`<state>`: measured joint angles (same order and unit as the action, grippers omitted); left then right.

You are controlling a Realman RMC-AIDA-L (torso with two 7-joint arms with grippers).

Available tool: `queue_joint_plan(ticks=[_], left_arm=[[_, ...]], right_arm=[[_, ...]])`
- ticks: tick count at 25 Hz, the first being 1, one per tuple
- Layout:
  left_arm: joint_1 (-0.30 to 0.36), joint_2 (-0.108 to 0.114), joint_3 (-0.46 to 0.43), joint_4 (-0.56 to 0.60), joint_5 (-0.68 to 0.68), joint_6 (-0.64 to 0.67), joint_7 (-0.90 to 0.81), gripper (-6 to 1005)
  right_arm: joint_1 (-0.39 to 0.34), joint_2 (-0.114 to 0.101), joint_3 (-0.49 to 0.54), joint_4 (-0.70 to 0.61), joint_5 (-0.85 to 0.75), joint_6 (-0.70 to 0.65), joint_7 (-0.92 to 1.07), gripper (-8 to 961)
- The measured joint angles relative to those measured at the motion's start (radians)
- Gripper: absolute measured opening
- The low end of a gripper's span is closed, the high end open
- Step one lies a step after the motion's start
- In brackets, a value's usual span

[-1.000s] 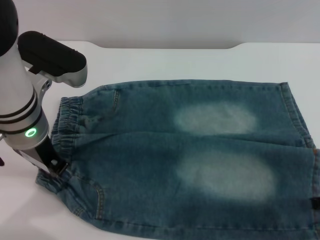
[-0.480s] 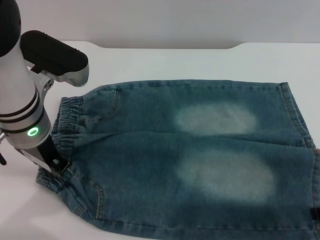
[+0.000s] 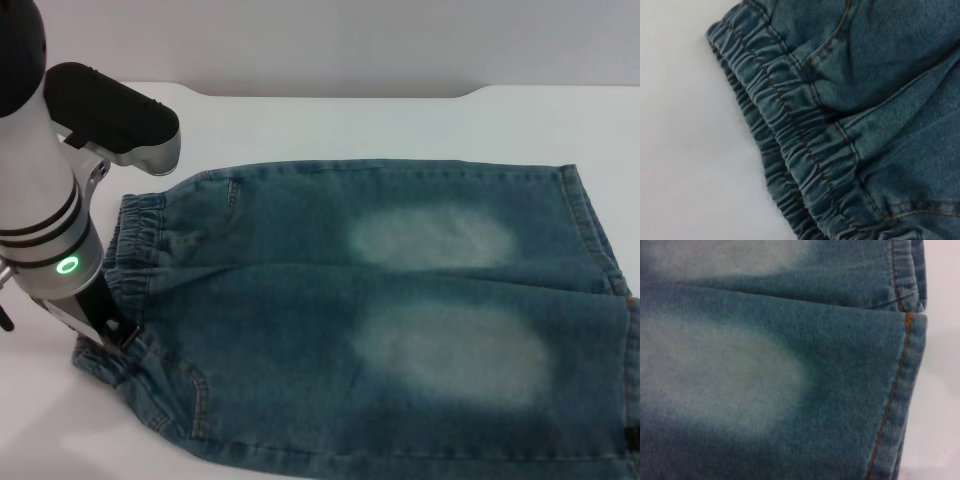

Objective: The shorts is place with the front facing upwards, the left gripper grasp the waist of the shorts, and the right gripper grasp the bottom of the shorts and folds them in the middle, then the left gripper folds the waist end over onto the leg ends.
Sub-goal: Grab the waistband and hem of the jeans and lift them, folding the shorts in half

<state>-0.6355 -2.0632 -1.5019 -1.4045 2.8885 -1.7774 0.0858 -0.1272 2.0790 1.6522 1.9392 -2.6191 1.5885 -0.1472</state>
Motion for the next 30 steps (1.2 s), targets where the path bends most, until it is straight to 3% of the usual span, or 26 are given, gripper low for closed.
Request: queue_joint_plan(ticks=[30], left_arm=[[-0.009,0.0,0.005,0.024,-0.007,0.014,0.009,94]], right_arm=[[0.005,-0.001,-0.049,-0.069,0.004,-0.041,-0.001,470]])
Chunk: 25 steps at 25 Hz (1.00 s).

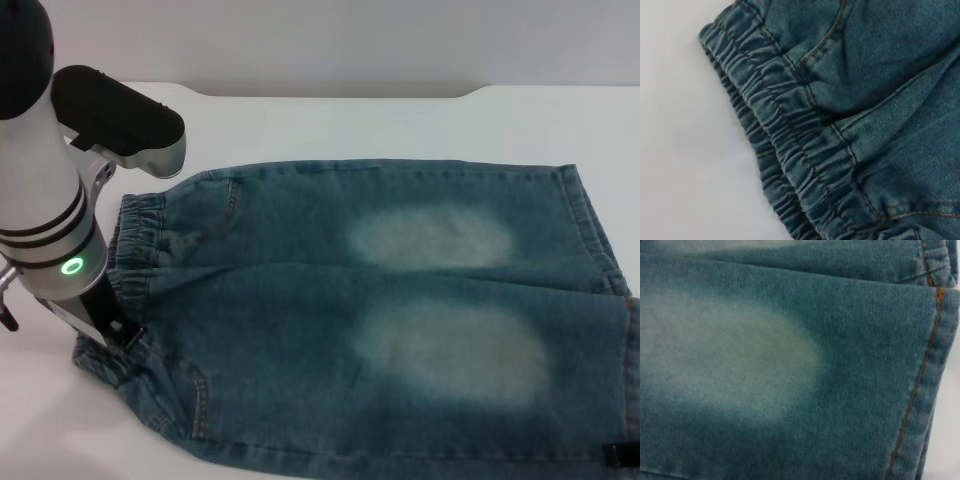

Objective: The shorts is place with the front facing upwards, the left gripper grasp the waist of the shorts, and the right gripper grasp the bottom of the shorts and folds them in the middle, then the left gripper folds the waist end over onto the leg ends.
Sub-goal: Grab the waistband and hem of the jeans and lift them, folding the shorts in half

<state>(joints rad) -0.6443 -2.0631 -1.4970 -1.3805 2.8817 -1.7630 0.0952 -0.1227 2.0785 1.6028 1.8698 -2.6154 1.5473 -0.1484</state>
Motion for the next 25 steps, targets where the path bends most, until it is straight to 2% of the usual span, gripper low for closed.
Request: queue_joint_plan(ticks=[14,19,24,25], left_arm=[[0.0,0.0,0.005,0.003,0.001,0.006,0.0,105],[0.0,0.0,0.01,0.014,0.001,0.008,0.0,108],[0.0,0.0,0.011,0.015,0.001,0.011,0.0,112],[0.0,0.0,0.01,0.012,0.001,0.012,0.0,113]], right_arm=[[0.01,-0.004,0.0,-0.027,0.004,0.007,-0.044,433],[0.015,-0.004,-0.003,-0.041,0.018,0.008,-0.067,205],[0.016,-0.005,0.002,-0.031,0.052,0.009,-0.081,20],[0.017,-0.005,0.003,-0.03,0.057,0.009,-0.083,20]])
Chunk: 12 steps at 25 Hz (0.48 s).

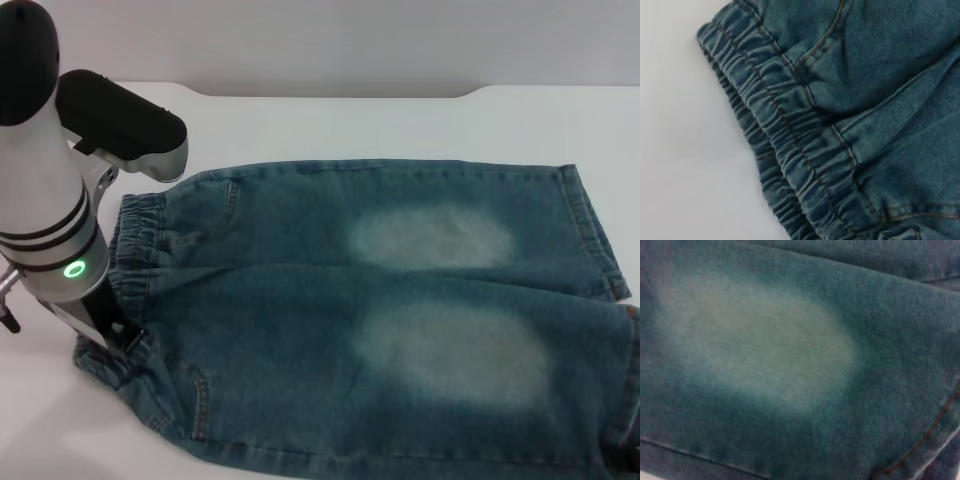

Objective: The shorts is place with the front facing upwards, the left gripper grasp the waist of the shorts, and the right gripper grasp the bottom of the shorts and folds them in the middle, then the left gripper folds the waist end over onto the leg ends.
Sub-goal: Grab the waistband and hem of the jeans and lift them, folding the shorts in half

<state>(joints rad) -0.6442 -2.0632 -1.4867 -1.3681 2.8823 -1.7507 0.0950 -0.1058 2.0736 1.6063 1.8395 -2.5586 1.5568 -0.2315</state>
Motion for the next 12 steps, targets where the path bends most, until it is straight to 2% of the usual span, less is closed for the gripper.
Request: queue_joint_plan(ticks=[7,12], left_arm=[[0.005,0.002,-0.007,-0.022,0.005,0.013,-0.006,119],[0.037,0.004,-0.031,-0.098,0.006,0.059,-0.013,122]], right_arm=[[0.006,0.0,0.011,0.047,0.011,-0.007,-0.003,20],[0.011,0.0,0.021,0.125,0.005,-0.033,-0.004,21]])
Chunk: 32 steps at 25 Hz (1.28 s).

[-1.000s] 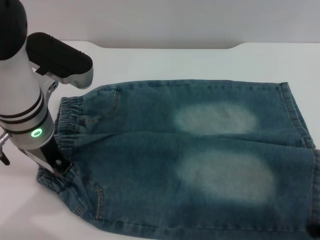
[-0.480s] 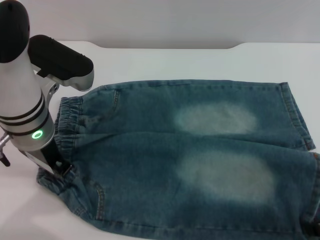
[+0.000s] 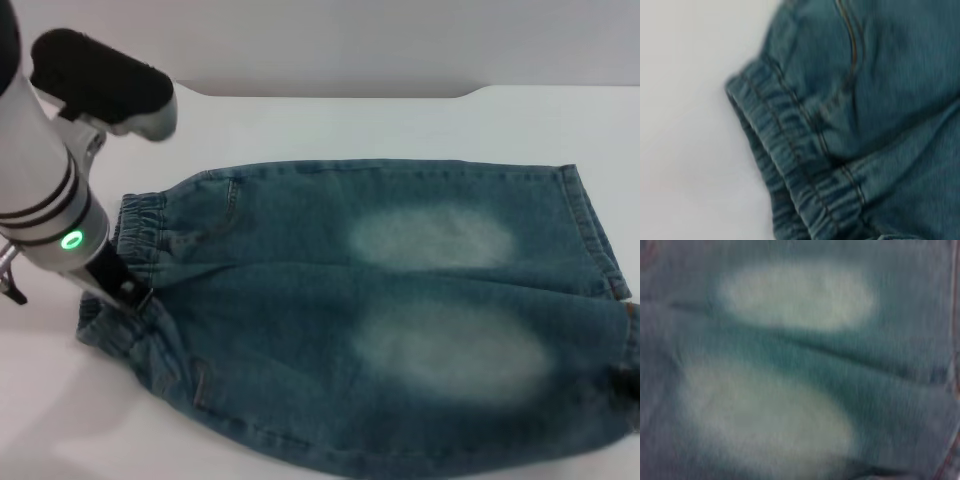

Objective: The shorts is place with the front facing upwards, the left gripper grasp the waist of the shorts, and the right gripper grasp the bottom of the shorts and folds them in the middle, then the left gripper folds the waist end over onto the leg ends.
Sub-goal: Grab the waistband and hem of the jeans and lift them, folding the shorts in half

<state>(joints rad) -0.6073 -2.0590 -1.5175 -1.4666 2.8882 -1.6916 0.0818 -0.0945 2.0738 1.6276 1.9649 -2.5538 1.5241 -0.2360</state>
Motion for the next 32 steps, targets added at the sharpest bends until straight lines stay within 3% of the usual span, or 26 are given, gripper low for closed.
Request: queue_joint_plan(ticks=[5,23,32], left_arm=[[0.016,0.002,-0.008,-0.014,0.0,0.066,0.001,126],[0.112,0.003,-0.121,-0.069,0.0,0.373,0.051,140],[0.137,0.001,-0.122,-0.038,-0.006,0.542,0.067,147]], right_arm=[[0.002,-0.001,0.026,0.064,0.002,-0.054,-0.016,21],[-0.007,0.003,0.181,0.066,0.137,-0.299,-0.155,21],[-0.034,0.005,0.159,0.047,0.132,-0.518,-0.233,20]])
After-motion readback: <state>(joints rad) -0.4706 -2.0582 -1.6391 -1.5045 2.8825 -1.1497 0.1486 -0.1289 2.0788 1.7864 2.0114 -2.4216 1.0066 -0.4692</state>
